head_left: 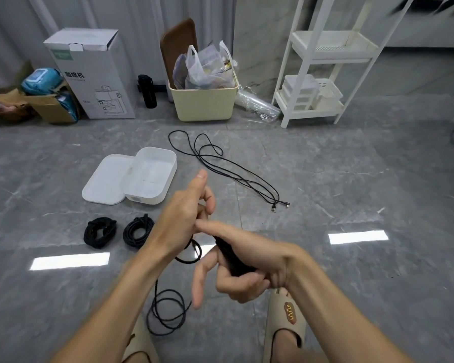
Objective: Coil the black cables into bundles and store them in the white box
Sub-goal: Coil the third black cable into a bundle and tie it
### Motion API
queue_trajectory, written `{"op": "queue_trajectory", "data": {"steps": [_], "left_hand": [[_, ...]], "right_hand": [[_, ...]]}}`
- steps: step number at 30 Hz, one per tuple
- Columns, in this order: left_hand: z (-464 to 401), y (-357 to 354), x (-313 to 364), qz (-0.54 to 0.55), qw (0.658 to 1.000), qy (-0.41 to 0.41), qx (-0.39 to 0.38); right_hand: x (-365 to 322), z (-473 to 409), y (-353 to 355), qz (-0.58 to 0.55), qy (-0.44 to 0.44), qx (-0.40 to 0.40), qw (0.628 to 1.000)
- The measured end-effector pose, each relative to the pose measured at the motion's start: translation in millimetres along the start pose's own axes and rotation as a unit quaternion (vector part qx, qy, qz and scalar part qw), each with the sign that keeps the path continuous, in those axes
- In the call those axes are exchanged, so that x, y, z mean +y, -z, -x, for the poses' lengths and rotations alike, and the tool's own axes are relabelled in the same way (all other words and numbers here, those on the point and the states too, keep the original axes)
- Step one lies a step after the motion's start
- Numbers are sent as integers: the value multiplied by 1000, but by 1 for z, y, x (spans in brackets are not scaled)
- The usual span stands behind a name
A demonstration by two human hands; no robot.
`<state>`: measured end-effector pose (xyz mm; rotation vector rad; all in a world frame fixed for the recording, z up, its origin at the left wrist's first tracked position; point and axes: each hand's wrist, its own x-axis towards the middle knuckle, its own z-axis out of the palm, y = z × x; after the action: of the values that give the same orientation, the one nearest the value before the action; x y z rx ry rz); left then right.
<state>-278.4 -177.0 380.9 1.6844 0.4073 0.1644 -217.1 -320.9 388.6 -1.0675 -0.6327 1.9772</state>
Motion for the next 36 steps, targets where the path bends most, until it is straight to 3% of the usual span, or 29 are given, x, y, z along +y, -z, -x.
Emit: {"op": "queue_trajectory", "data": {"steps": [3, 6, 10, 15, 19, 22, 24, 27, 32, 36], "left_hand": [[1, -1, 3, 62, 997, 28, -28], [3, -5, 5, 87, 991, 76, -74], [10, -10, 5, 51, 987, 65, -135], [6, -9, 7, 87, 986, 78, -117], [6, -6, 6, 106, 980, 57, -161], [6, -7, 4, 74, 988, 41, -127], [4, -4, 4, 167, 981, 55, -78], [1, 2, 4, 305, 948, 61, -70], [2, -6, 7, 325, 940, 47, -90], [-1, -12, 11, 324, 943, 62, -35]], "right_hand": [[-2, -2, -5, -69, 68, -113, 989], [-3, -5, -8, -157, 104, -150, 971], [-5, 3, -7, -226, 292, -111, 923], [-7, 13, -3, -251, 374, -73, 890], [-7, 17, 1, -264, 392, -48, 880], [-7, 19, 3, -264, 398, -55, 877], [-7, 22, 5, -264, 402, -61, 874], [-8, 27, 6, -263, 399, -58, 877], [-8, 28, 5, -250, 383, -52, 888], [-8, 25, 6, -231, 369, -56, 899]]}}
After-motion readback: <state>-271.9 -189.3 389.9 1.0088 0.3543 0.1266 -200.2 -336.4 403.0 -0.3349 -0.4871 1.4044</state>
